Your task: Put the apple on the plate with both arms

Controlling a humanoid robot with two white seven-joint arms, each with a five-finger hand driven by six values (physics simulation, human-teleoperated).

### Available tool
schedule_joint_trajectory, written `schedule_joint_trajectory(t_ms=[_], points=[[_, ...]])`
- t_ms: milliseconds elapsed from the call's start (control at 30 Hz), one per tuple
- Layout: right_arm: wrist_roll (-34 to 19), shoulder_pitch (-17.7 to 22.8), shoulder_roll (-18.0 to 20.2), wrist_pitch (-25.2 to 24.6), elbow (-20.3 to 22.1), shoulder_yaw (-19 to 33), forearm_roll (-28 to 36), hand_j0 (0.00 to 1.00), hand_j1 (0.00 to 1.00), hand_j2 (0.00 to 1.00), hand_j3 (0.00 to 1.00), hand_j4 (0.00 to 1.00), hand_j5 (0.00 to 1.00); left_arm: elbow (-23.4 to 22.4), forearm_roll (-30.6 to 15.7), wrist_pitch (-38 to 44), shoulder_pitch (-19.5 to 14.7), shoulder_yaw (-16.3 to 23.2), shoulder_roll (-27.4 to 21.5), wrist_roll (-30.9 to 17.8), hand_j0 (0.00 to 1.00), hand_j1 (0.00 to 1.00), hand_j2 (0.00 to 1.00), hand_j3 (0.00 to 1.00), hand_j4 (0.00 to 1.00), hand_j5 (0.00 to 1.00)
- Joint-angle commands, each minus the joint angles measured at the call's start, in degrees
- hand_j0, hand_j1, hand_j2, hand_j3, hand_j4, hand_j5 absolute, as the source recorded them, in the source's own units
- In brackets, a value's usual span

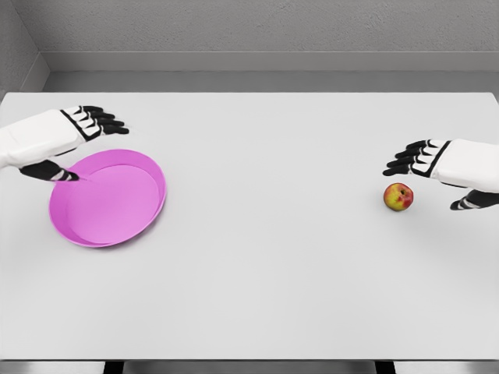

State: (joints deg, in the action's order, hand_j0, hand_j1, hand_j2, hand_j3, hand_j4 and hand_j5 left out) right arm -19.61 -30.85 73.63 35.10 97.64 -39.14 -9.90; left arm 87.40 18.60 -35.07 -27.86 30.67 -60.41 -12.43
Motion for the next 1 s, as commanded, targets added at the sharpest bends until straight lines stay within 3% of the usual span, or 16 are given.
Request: schedule_joint_trajectory(t_ms=[0, 267, 333, 400, 633, 967], points=[[0.1, 0.0, -0.2, -0.1, 0.0, 0.0, 0.4, 1.0, 1.0, 1.0, 1.0, 1.0, 1.0, -2.3, -1.5, 0.1, 0.0, -0.4, -0.8, 0.0, 1.0, 1.0, 1.0, 1.0, 1.0, 1.0], [0.1, 0.0, -0.6, -0.1, -0.2, 0.0, 0.3, 1.0, 1.0, 1.0, 1.0, 1.0, 1.0, -2.1, -1.5, 0.1, 0.1, -0.4, -0.7, 0.0, 1.0, 1.0, 1.0, 1.0, 1.0, 1.0], [-0.1, 0.0, -2.4, -0.1, -0.7, 0.0, -0.2, 1.0, 1.0, 1.0, 1.0, 1.0, 1.0, -2.0, -1.5, 0.1, 0.2, -0.3, -0.7, 0.0, 1.0, 1.0, 1.0, 1.0, 1.0, 1.0], [0.1, -0.1, -5.4, -0.1, -1.0, -0.1, -5.3, 1.0, 1.0, 1.0, 1.0, 1.0, 1.0, -2.0, -1.5, 0.1, 0.1, -0.3, -0.7, 0.0, 1.0, 1.0, 1.0, 1.0, 1.0, 1.0], [-0.1, -3.5, -13.0, -0.1, -11.0, -2.2, -12.4, 1.0, 1.0, 1.0, 1.0, 1.0, 1.0, -1.7, -1.5, 0.1, 0.3, -0.2, -0.7, 0.0, 1.0, 1.0, 1.0, 1.0, 1.0, 1.0], [-0.1, -3.9, -16.6, -0.1, -15.0, -5.1, -15.9, 1.0, 1.0, 1.0, 1.0, 1.0, 1.0, -1.7, -1.5, 0.1, 0.4, -0.2, -0.6, 0.0, 1.0, 1.0, 1.0, 1.0, 1.0, 1.0]])
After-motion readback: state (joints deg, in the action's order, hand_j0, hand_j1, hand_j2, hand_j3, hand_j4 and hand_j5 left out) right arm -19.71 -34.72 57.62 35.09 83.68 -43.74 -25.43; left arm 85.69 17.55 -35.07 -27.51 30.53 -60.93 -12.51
